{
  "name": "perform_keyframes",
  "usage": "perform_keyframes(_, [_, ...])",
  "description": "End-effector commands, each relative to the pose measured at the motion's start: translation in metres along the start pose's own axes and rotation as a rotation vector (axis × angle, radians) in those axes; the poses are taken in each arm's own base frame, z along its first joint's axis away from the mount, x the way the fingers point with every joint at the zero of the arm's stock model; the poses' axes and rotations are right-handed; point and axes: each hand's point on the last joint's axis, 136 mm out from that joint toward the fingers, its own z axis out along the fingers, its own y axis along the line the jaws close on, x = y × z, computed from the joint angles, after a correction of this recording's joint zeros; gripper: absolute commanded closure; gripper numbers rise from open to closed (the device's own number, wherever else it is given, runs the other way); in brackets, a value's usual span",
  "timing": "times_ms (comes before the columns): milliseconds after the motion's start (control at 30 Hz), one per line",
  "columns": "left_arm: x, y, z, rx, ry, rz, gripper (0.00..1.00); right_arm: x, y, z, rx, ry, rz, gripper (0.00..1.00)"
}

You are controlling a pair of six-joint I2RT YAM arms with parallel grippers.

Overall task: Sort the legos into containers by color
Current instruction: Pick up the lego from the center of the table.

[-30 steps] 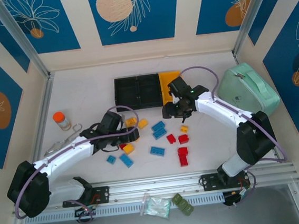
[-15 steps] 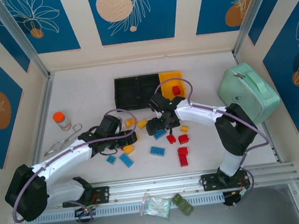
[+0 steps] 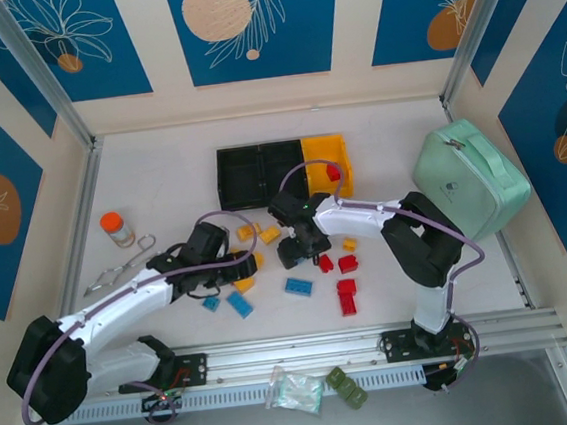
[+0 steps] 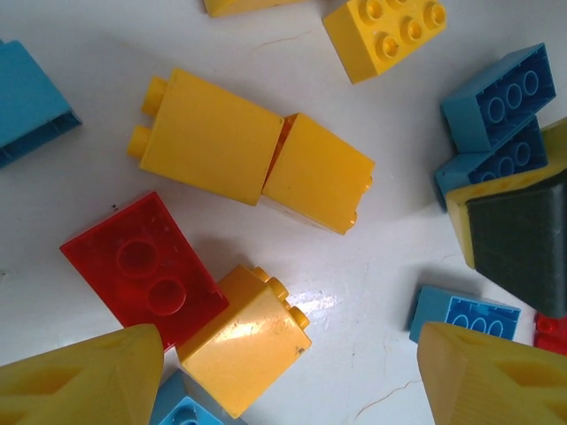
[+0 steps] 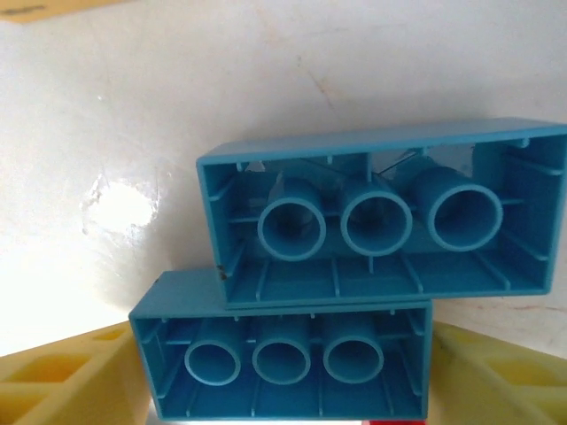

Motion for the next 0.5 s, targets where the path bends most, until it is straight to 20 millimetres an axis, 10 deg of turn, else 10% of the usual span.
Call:
perform_keyframes(0, [0.003, -0.005, -0.004, 0.036, -0.011, 0.002, 0.25, -0.002, 0.002, -0.009, 0.012, 0.0, -0.014, 0.34])
perform_keyframes(467, [-0.005, -0.011, -0.002, 0.044, -0.024, 0.006, 0.26, -0.049, -0.004, -0.091, -0.046, -0.153, -0.02, 0.41])
